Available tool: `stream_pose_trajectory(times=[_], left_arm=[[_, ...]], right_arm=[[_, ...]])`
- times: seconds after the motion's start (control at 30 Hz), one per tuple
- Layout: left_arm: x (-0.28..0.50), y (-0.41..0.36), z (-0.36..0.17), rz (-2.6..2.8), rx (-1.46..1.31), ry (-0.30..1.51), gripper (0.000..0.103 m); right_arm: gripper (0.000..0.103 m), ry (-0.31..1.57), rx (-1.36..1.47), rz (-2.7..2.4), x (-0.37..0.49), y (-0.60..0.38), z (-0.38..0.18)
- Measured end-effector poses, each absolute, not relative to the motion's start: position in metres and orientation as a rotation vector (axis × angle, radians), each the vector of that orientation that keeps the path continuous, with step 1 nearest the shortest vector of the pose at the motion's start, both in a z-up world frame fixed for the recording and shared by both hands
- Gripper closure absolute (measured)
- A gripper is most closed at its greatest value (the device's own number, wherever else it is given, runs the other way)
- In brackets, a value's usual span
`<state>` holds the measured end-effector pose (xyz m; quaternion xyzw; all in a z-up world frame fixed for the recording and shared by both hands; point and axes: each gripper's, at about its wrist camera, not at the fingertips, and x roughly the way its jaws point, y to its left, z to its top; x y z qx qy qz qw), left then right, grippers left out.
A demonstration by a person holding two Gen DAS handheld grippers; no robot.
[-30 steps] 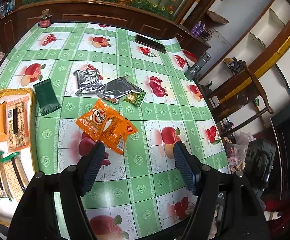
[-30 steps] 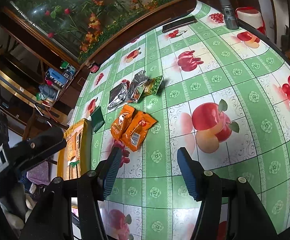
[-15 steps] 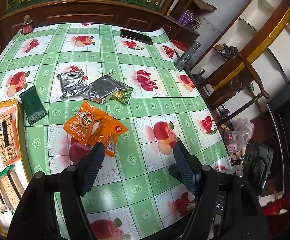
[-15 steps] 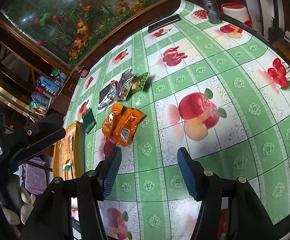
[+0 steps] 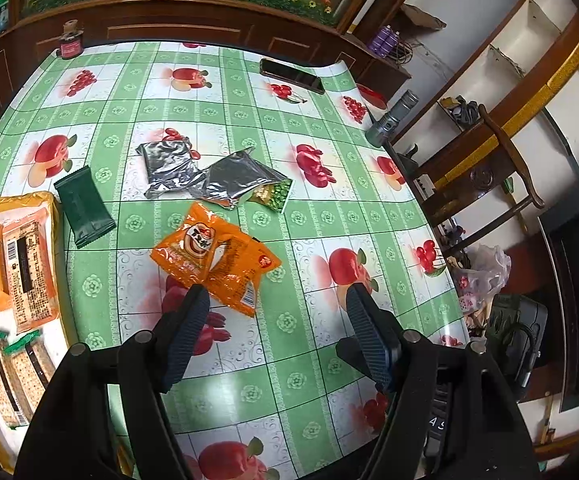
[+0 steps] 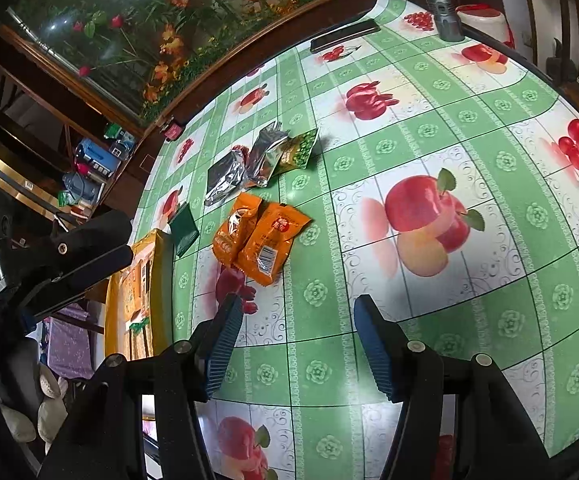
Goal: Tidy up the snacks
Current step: 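Grasp an orange wrapper with the right gripper while the left grasps another orange wrapper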
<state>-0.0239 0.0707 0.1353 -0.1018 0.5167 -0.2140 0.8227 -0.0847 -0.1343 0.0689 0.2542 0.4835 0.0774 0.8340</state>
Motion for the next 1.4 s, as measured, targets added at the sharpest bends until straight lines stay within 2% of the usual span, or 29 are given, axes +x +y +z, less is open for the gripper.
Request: stream_pose_trajectory(times=[0.3,0.67,1.03,1.23,1.4], left_arm=[[-0.02,0.1,0.129,-0.405,-0.255,1.098,0.033],[-0.019,0.18,0.123,-0.274,-0.344,1.065,0.033],[-0.009,0.243,0.102,-0.207,-0.385,1.069,0.032],[0.003,0.244,0.102,-0.257,-0.347,1.074,0.033],[0.017,0.226,0.098,-0.329,-0.313,1.09,0.033]], right_arm=[[0.042,1.05,0.517,0.193,-0.071,-0.115,0.064],[0.042,1.074,0.494,0.223,-0.043,-0.088,0.064],[0.042,1.076,0.474,0.182,0.018,-0.067,0.052],[0.041,1.1,0.584,0.118,0.058,-0.081,0.04],[0.04,1.136,0.429,0.03,0.057,-0.065,0.038]])
